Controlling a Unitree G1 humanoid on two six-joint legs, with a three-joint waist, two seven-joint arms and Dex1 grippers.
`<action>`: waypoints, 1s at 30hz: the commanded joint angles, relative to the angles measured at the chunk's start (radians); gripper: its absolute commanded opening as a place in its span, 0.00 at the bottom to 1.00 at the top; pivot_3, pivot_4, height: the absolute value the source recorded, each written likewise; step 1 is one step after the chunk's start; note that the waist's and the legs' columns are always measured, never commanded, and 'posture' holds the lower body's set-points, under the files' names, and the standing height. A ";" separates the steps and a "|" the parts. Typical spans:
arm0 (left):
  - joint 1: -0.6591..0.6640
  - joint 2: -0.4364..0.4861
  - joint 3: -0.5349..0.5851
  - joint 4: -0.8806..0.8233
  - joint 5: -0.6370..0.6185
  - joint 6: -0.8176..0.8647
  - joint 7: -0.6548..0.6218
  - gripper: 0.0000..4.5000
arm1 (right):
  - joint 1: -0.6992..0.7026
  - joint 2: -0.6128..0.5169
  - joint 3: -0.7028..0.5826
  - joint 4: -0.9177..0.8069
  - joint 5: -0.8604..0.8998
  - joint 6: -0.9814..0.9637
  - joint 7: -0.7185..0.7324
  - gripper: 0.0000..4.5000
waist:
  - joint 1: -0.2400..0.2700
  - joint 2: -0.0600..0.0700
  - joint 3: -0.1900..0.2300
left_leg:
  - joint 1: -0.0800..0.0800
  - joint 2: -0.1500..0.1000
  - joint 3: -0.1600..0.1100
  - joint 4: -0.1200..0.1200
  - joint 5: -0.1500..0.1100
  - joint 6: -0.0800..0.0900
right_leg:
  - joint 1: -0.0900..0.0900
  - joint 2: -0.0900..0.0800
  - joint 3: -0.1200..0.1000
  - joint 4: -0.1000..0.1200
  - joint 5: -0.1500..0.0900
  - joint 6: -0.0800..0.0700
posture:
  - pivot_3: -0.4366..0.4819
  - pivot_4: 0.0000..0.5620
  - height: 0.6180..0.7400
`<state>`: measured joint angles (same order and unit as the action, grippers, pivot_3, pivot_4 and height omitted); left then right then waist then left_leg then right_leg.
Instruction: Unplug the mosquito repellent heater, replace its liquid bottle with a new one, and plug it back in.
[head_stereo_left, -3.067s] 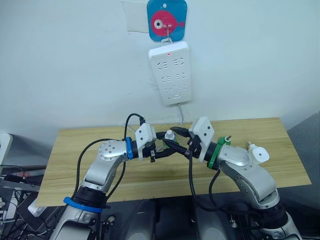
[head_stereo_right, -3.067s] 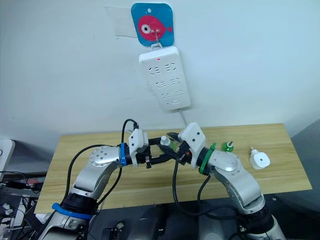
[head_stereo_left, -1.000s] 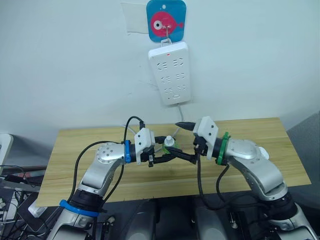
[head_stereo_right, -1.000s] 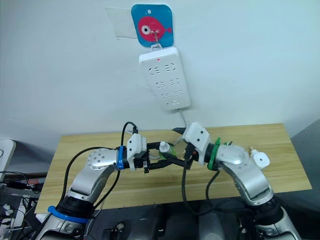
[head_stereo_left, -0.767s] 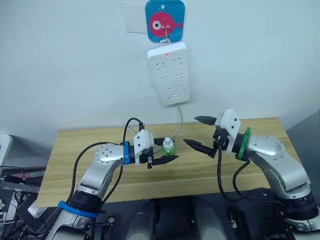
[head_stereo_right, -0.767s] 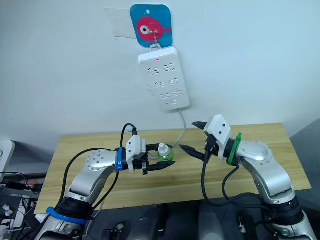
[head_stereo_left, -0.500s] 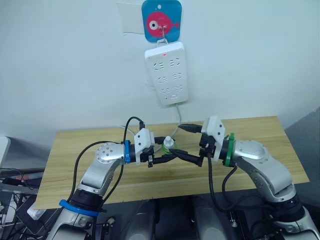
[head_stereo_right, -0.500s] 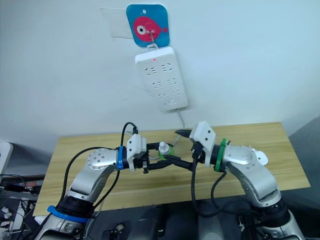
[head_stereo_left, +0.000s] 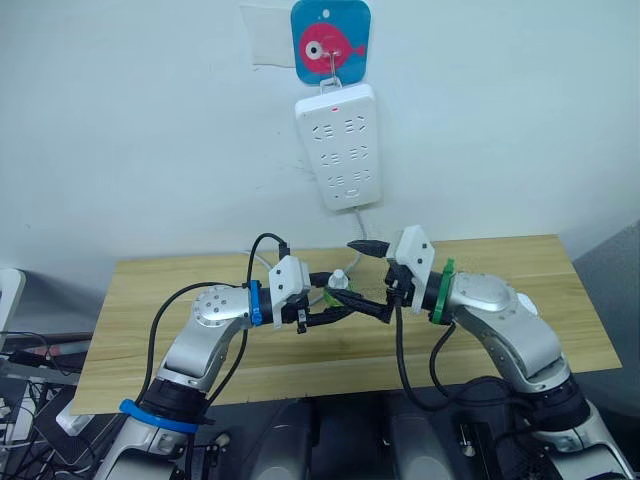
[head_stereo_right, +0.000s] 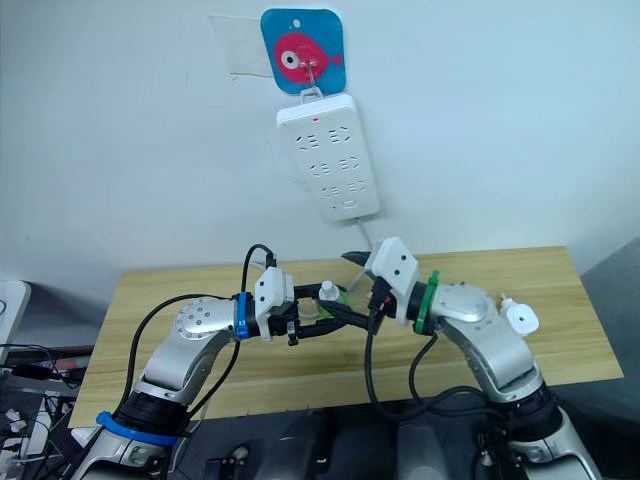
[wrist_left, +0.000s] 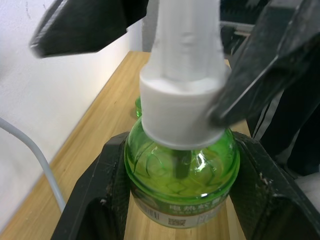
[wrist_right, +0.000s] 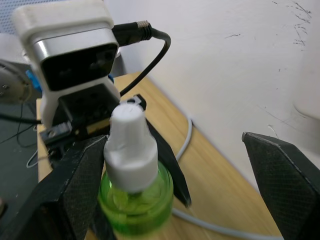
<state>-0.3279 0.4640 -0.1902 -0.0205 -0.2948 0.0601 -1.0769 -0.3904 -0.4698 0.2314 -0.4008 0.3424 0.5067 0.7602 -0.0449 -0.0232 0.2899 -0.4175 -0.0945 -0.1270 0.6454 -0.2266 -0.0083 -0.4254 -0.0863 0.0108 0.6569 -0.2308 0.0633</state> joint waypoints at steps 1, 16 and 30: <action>0.001 0.005 0.010 -0.017 -0.014 -0.017 -0.018 0.50 | 0.020 -0.057 -0.097 -0.031 0.035 0.000 0.022 0.99 | 0.001 0.000 0.000 | 0.000 0.000 0.000 0.000 0.000 0.000 | 0.000 0.000 0.000 0.000 0.000 0.000 | 0.40 0.48 1.00; -0.029 -0.002 0.010 0.012 -0.008 -0.023 -0.032 0.50 | -0.003 0.029 -0.077 -0.137 0.239 0.174 -0.005 0.96 | -0.003 0.000 0.000 | 0.000 0.000 0.000 0.000 0.000 0.000 | 0.000 0.000 0.000 -0.001 0.000 0.000 | 0.39 0.47 1.00; -0.036 -0.013 0.001 0.000 -0.011 -0.017 -0.037 0.50 | 0.002 0.040 -0.017 -0.114 0.143 0.096 -0.019 0.06 | -0.004 0.000 0.000 | 0.000 0.000 0.000 0.000 0.000 0.000 | 0.000 0.000 0.000 0.000 0.000 0.000 | 0.39 0.48 1.00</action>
<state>-0.3581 0.4587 -0.1888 0.0094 -0.2931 0.0567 -1.1046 -0.3797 -0.4373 0.2059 -0.4903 0.4865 0.6292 0.7387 -0.0486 -0.0232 0.2899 -0.4176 -0.0944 -0.1271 0.6454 -0.2266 -0.0082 -0.4256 -0.0864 0.0108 0.6569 -0.2308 0.0632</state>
